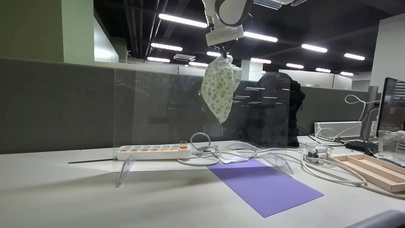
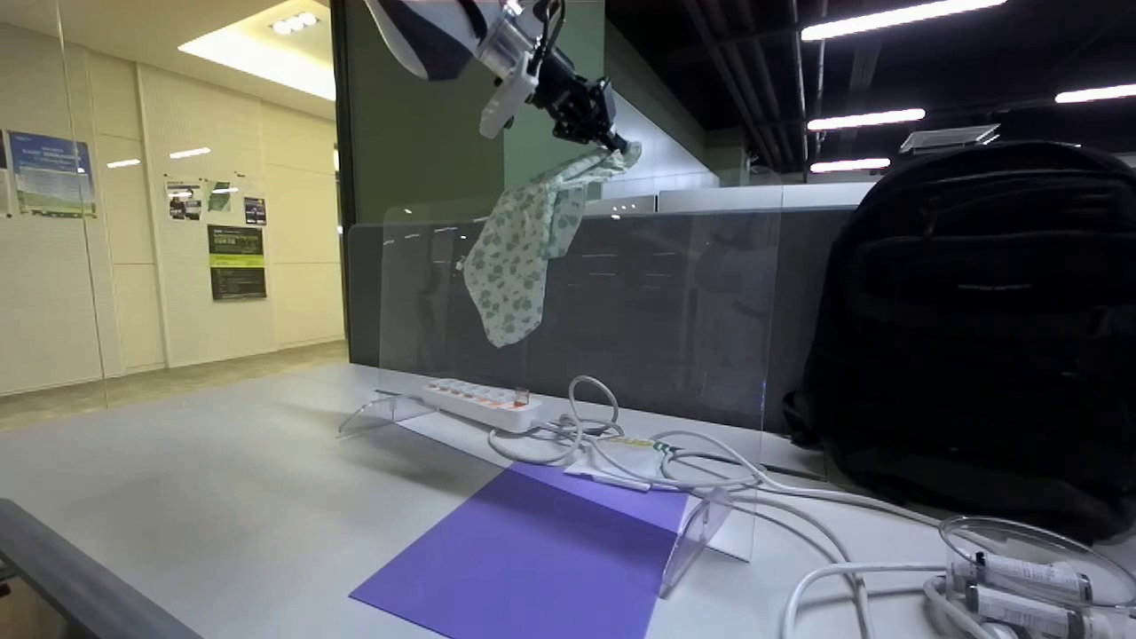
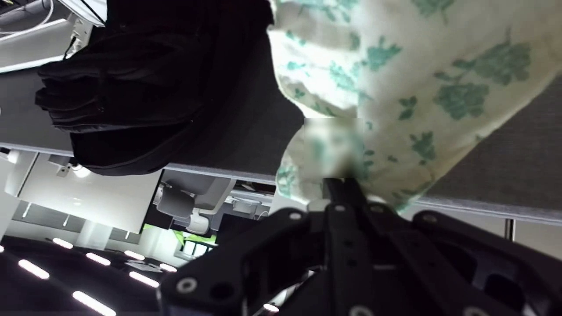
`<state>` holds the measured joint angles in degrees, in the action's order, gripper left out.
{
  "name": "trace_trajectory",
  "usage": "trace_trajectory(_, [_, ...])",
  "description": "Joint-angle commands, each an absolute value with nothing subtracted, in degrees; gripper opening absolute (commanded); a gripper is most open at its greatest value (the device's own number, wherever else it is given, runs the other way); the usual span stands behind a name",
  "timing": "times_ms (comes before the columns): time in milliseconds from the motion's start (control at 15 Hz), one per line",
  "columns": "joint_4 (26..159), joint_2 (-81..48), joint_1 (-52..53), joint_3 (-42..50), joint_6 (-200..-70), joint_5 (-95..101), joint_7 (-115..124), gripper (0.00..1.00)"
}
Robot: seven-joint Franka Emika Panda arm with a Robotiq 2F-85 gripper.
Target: Pick the cloth on the counter and put it on the countertop shield
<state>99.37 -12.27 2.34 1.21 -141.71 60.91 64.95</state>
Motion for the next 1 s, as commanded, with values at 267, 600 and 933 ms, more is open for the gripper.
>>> trace_trajectory(267, [95.92,-16.16,4.33,1.75,-140.13,61.92,71.82,0.47])
trace_trajectory(600, [94.07,-15.90,6.38,1.40,-132.13,61.44,75.55,0.82])
trace_trajectory(933, [92.77,-16.26,7.07,0.56,-125.92,59.98,75.30,1.00])
